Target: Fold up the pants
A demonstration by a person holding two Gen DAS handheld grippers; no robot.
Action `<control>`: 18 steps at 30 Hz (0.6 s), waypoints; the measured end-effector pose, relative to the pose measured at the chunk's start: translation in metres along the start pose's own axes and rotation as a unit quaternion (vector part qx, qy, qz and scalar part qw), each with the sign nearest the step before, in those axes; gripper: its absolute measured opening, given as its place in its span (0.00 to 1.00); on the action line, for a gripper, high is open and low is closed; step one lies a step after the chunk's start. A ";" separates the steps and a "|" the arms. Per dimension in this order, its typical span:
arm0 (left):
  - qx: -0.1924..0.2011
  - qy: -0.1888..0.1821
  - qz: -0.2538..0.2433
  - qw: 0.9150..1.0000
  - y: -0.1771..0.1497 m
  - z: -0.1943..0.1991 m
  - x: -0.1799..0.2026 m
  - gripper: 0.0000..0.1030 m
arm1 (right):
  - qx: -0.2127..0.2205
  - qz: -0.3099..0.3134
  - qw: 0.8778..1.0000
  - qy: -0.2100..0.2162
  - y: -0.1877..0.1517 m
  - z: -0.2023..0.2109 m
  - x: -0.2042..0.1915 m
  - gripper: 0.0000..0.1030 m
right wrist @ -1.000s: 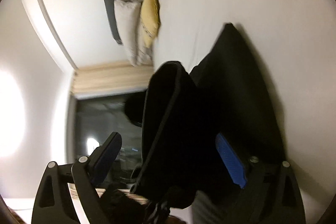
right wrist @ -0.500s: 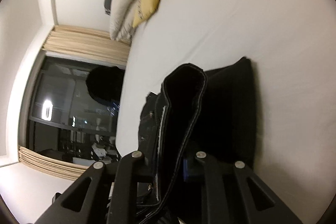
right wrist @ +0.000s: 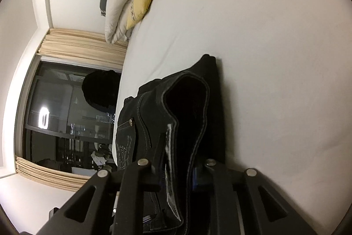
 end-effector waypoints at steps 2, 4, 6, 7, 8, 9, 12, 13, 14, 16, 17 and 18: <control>0.017 -0.020 0.007 1.000 -0.003 0.020 -0.001 0.54 | 0.009 0.011 1.000 -0.023 0.005 0.009 -0.005 0.30; 0.035 -0.022 0.013 0.999 -0.004 0.050 -0.008 0.54 | 0.031 0.014 0.998 -0.053 0.010 0.021 -0.011 0.47; 0.062 -0.010 0.032 0.998 0.002 0.080 -0.027 0.56 | 0.065 0.006 0.993 -0.099 0.005 0.046 -0.013 0.61; 0.071 -0.004 0.043 0.997 0.004 0.087 -0.037 0.59 | 0.082 0.005 0.992 -0.092 0.001 0.058 -0.018 0.61; 0.082 0.005 0.060 0.995 0.007 0.093 -0.051 0.61 | 0.091 0.010 0.994 -0.052 -0.006 0.066 -0.026 0.61; 0.093 0.014 0.081 0.992 0.008 0.098 -0.068 0.61 | 0.093 0.018 0.995 -0.014 -0.014 0.071 -0.033 0.61; 0.114 0.016 0.137 0.984 0.010 0.103 -0.109 0.62 | 0.074 0.062 0.993 0.061 -0.042 0.069 -0.062 0.61; 0.116 0.016 0.146 0.982 0.009 0.102 -0.120 0.62 | 0.062 0.070 0.992 0.090 -0.051 0.064 -0.067 0.61; 0.111 0.022 0.150 0.982 0.006 0.103 -0.133 0.62 | 0.047 0.073 0.990 0.112 -0.059 0.056 -0.068 0.61; 0.077 0.022 0.165 0.983 -0.006 0.083 -0.149 0.62 | 0.015 0.076 0.992 0.095 -0.072 0.031 -0.059 0.61; 0.060 0.013 0.174 0.983 -0.015 0.070 -0.153 0.61 | 0.002 0.063 0.996 0.059 -0.075 0.017 -0.043 0.59; 0.044 0.010 0.179 0.983 -0.026 0.057 -0.157 0.61 | -0.002 0.040 0.998 0.051 -0.077 0.008 -0.026 0.34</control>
Point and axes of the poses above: each gripper's, at about its wrist camera, not at the fingertips, and z roughly against the way its jaws point, x to its right, y to its top, the point moved 1 cm from there along -z, roughly the way its jaws point, and after that the axes turned 11 degrees about -y, right-handed, at the moved point
